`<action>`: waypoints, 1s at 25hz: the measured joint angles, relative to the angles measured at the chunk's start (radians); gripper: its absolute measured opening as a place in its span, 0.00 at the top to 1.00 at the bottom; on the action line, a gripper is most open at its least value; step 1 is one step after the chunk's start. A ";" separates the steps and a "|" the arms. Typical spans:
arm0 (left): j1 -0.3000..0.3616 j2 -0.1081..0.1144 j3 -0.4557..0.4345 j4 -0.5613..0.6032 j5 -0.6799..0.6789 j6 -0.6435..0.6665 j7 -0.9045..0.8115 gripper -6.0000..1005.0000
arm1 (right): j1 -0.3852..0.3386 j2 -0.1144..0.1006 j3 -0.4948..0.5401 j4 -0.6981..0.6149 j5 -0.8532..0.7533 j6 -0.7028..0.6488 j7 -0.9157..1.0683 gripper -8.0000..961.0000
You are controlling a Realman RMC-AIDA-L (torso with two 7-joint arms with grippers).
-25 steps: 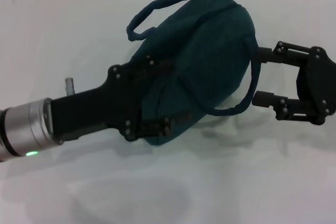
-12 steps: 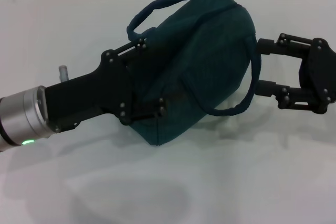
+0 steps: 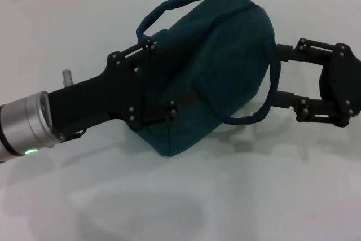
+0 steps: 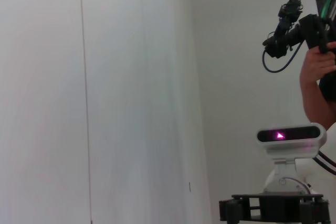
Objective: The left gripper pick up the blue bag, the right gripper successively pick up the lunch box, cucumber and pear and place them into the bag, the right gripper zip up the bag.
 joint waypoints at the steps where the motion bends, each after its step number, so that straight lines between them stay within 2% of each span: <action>1: 0.000 -0.001 0.000 -0.001 0.000 -0.003 0.000 0.18 | 0.000 0.000 0.000 0.000 0.000 0.000 0.000 0.24; 7: 0.002 -0.003 0.000 -0.001 -0.001 -0.006 -0.001 0.18 | 0.005 0.012 -0.001 -0.007 -0.018 -0.001 -0.029 0.24; 25: -0.003 0.000 0.002 0.005 0.013 -0.005 -0.036 0.18 | 0.000 0.013 0.003 -0.035 -0.043 0.009 -0.041 0.24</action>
